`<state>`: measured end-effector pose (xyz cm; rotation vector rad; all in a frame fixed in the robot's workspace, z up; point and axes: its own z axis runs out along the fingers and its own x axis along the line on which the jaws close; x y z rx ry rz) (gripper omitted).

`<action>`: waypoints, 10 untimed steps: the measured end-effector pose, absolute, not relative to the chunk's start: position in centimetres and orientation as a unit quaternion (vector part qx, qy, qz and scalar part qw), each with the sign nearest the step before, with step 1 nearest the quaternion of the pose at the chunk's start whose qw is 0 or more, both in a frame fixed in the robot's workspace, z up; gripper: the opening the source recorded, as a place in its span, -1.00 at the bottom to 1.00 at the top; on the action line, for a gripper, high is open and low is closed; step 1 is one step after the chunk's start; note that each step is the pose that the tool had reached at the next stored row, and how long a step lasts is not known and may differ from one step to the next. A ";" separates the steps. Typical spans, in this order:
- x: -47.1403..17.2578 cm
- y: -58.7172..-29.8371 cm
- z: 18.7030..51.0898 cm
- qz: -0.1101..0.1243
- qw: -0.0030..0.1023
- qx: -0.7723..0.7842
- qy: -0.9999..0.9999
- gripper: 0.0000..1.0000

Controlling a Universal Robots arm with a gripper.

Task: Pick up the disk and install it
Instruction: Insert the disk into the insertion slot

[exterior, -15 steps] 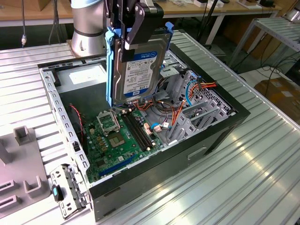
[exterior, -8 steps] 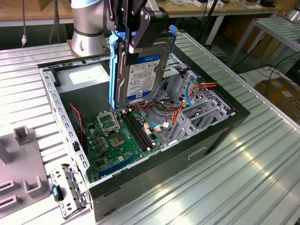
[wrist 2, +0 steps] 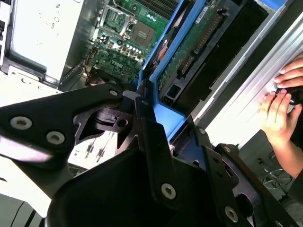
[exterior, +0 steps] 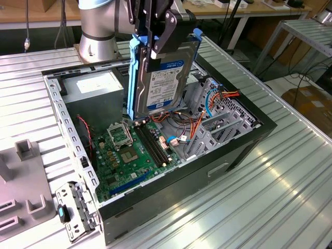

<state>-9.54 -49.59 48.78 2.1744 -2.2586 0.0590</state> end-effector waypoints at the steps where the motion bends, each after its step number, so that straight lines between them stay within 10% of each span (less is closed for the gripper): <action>1: -9.3 -49.6 48.8 0.019 0.003 0.693 -0.720 -0.25; 10: -8.6 -49.7 48.7 0.019 0.003 0.693 -0.720 -0.25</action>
